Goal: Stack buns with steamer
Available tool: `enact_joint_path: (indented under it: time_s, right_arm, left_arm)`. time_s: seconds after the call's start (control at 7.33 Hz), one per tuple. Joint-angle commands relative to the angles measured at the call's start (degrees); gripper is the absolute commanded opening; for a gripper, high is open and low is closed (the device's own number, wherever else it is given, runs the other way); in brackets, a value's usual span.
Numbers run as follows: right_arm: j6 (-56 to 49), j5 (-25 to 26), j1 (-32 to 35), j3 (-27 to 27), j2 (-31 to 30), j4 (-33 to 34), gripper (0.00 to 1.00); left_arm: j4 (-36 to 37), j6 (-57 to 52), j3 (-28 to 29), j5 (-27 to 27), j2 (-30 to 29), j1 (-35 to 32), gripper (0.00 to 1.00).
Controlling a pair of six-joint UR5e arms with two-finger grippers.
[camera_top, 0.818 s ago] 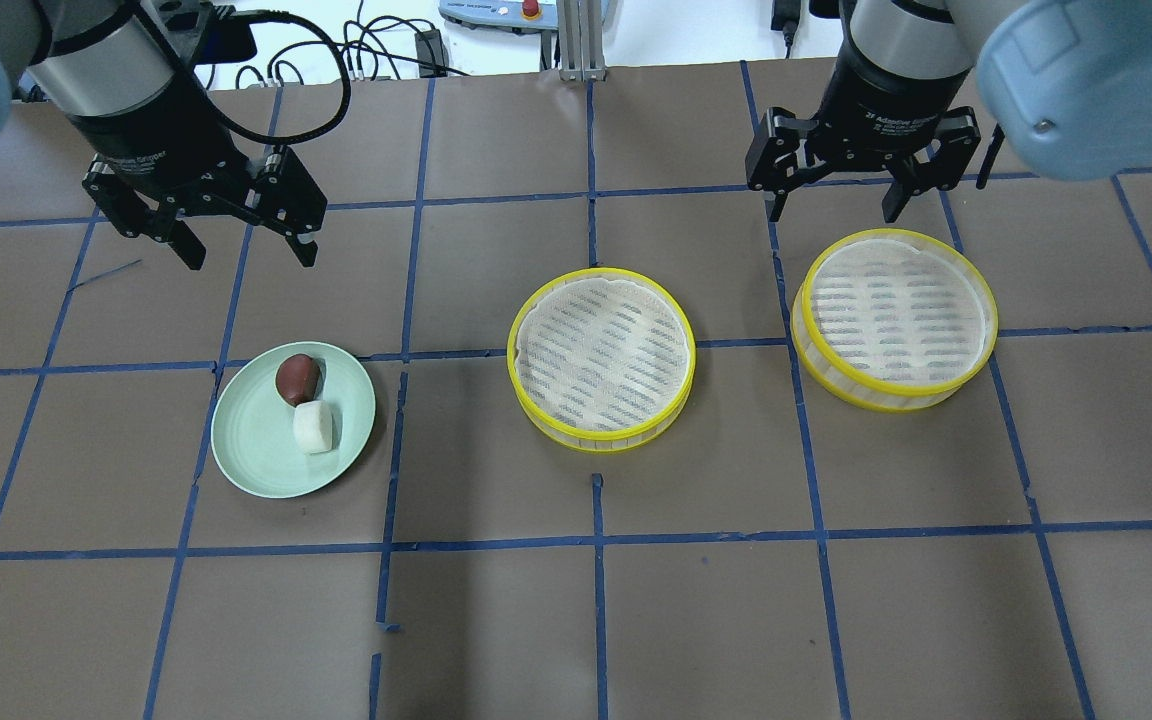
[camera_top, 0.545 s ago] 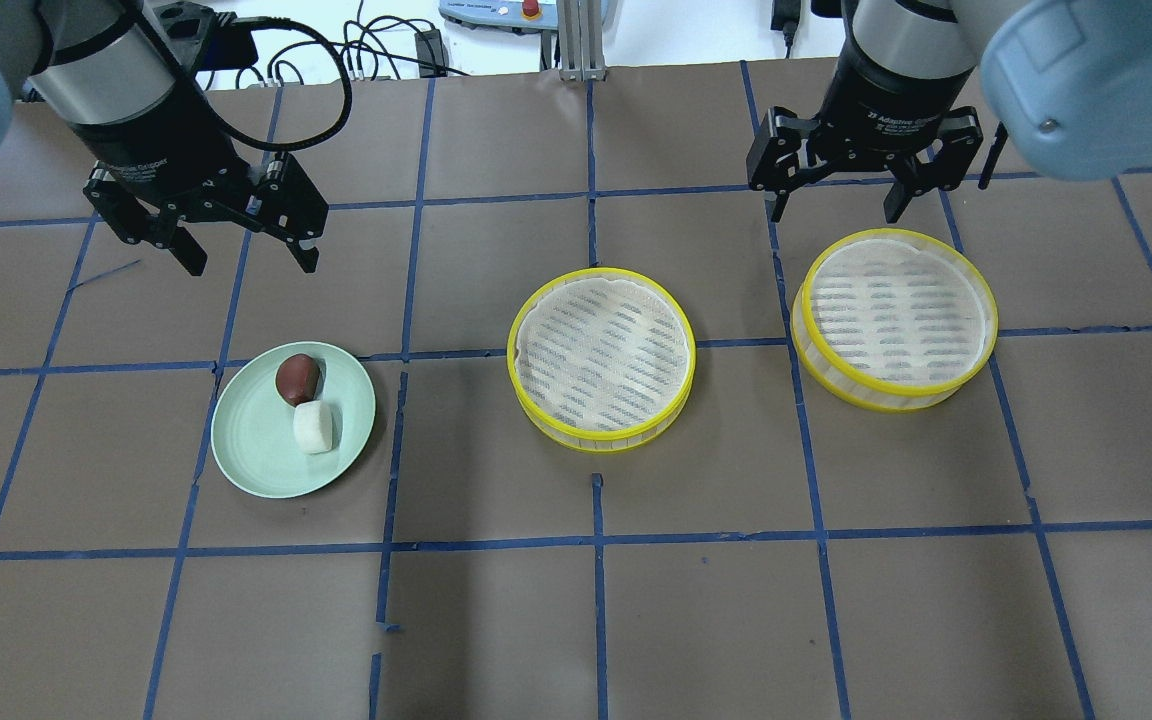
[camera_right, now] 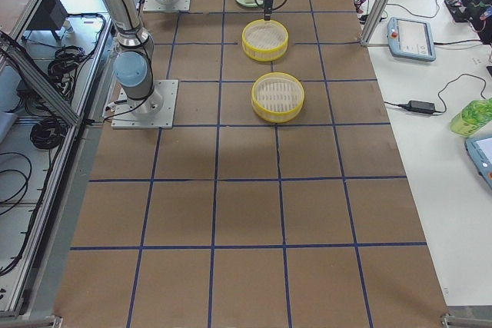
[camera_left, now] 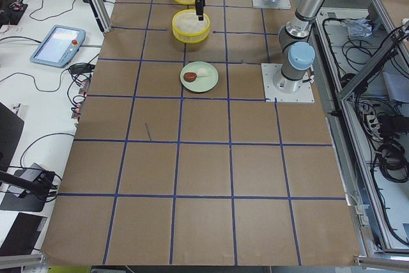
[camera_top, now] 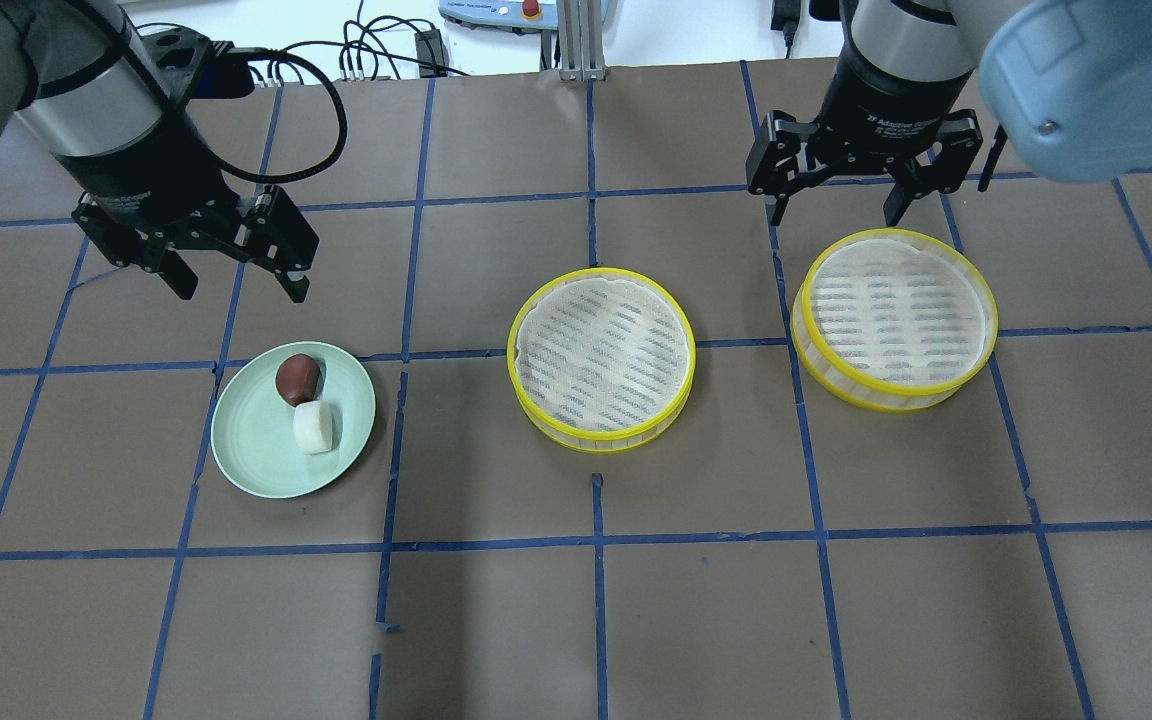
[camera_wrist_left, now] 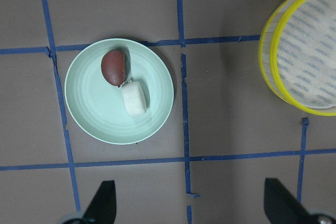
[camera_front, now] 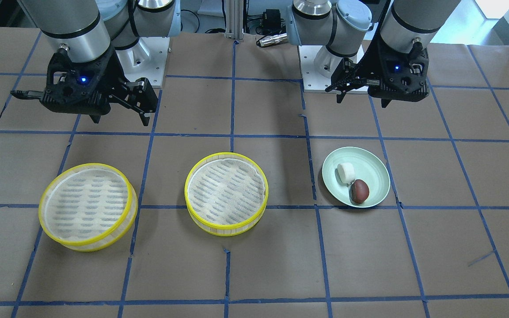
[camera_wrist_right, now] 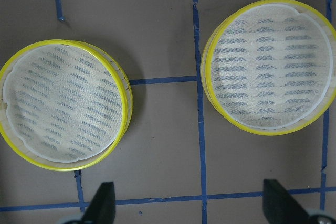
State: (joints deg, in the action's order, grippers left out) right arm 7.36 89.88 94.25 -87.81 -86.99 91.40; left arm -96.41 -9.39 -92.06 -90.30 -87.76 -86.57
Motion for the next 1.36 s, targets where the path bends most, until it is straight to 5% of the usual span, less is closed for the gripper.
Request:
enact_joint_path:
  time_s: [0.0,0.27,0.55,0.82,0.95,1.09,1.23]
  right_arm:
    - [-0.23,0.73,-0.2,-0.69,0.59,-4.26,1.0]
    - [-1.28,0.38,-4.48,-4.89,3.39,-1.43,0.99]
    - [-15.72,0.38,-12.29,-14.8,5.68,16.25,1.0]
    - [-27.86,0.47,-19.59,-15.91,11.03,22.85,1.0]
    - [-31.58,0.47,-23.72,-16.25,13.32,27.47,0.99]
    - [-34.58,0.38,-25.67,-16.17,16.12,31.43,0.99]
    - [-36.26,-0.05,-27.52,-16.17,18.33,33.99,0.96]
  left_arm:
    - [6.46,-5.1,-7.74,0.03,0.3,5.41,1.0]
    - [13.64,-5.98,-13.9,0.04,-1.53,7.02,0.95]
    - [27.87,-5.9,-21.89,0.04,-5.65,7.11,0.93]
    - [40.11,-5.99,-27.71,-0.14,-10.92,7.81,0.93]
    - [40.77,-5.99,-27.73,0.03,-13.12,8.95,0.93]
    - [41.3,-5.9,-27.99,-0.05,-15.23,9.05,0.88]
    - [41.39,-5.9,-28.17,-0.05,-16.56,9.05,0.7]
